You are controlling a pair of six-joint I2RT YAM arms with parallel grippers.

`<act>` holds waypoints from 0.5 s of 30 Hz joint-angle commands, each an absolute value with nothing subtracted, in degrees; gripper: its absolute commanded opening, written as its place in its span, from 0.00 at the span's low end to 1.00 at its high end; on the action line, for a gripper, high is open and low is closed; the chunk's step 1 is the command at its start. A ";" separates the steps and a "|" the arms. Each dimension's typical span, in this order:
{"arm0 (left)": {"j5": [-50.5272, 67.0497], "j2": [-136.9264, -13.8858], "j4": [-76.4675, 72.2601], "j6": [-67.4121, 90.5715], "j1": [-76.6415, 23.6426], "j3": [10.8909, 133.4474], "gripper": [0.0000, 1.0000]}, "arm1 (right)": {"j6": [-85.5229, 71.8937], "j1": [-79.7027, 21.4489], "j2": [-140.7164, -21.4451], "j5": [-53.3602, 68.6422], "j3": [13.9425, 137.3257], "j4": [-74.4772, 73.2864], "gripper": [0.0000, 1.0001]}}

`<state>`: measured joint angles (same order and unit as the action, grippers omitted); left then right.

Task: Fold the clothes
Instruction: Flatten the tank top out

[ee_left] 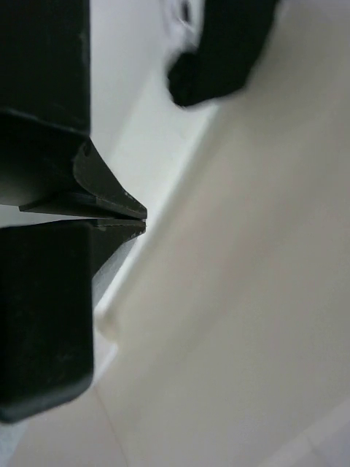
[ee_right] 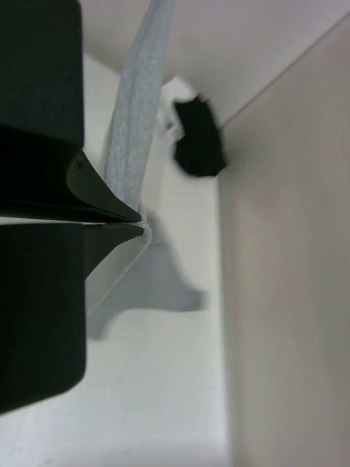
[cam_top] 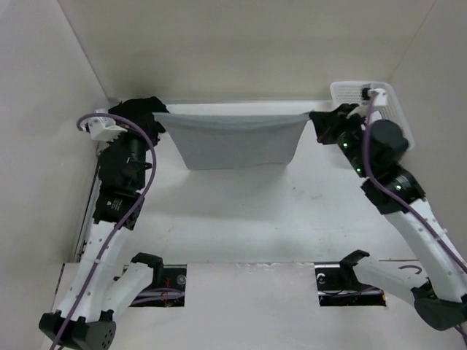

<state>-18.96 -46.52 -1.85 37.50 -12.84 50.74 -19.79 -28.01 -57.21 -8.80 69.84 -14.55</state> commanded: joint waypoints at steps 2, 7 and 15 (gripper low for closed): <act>-21.00 -44.03 -4.48 34.11 -17.00 66.16 0.01 | -15.12 -33.43 -52.20 -16.52 86.81 -13.35 0.01; -23.29 -50.79 -5.53 29.19 -17.89 76.10 0.01 | -11.95 -33.45 -60.19 -16.53 100.71 -16.87 0.01; -21.01 -63.97 -6.59 30.85 -12.35 77.34 0.01 | -15.03 -22.73 -73.90 -5.99 105.38 -16.00 0.01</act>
